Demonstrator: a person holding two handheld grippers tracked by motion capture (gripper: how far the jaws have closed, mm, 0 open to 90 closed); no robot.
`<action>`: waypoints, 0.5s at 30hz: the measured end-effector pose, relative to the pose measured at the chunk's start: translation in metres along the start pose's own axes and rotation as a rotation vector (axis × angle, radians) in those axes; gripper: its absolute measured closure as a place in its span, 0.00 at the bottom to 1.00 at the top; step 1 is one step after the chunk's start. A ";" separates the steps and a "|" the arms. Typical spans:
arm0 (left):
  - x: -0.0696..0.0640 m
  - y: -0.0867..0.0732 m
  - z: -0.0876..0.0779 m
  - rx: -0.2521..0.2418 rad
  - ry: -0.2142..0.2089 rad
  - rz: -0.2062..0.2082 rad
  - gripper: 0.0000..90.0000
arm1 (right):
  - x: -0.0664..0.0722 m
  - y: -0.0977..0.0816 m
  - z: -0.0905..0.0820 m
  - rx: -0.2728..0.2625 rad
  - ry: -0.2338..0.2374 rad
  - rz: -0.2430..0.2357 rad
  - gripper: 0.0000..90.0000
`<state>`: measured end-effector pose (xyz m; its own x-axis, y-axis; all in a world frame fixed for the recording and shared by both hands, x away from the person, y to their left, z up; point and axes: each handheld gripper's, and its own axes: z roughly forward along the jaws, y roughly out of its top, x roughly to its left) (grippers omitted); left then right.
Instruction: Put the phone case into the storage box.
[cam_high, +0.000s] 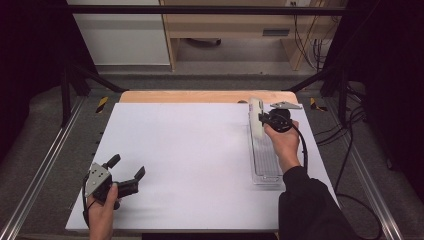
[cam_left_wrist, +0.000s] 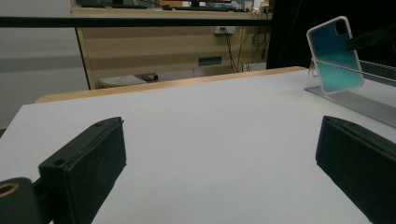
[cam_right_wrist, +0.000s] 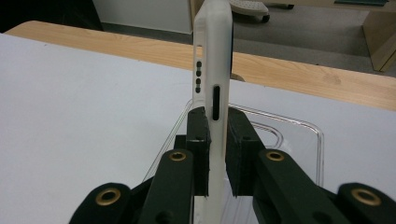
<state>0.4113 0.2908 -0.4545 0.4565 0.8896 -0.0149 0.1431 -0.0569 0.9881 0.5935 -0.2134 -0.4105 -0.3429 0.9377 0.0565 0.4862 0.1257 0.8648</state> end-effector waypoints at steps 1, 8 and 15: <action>0.000 0.000 0.000 0.000 -0.001 0.000 0.02 | 0.000 0.000 0.000 0.001 -0.001 0.000 0.90; 0.000 0.000 0.000 -0.002 0.000 -0.002 0.02 | 0.001 0.000 0.000 0.001 -0.006 -0.002 0.90; 0.000 0.000 0.000 -0.004 -0.001 -0.002 0.02 | 0.000 0.000 0.001 0.014 -0.021 0.005 0.90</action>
<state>0.4110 0.2908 -0.4542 0.4571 0.8892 -0.0168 0.1405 -0.0536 0.9886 0.5943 -0.2136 -0.4105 -0.3238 0.9448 0.0502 0.4987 0.1254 0.8576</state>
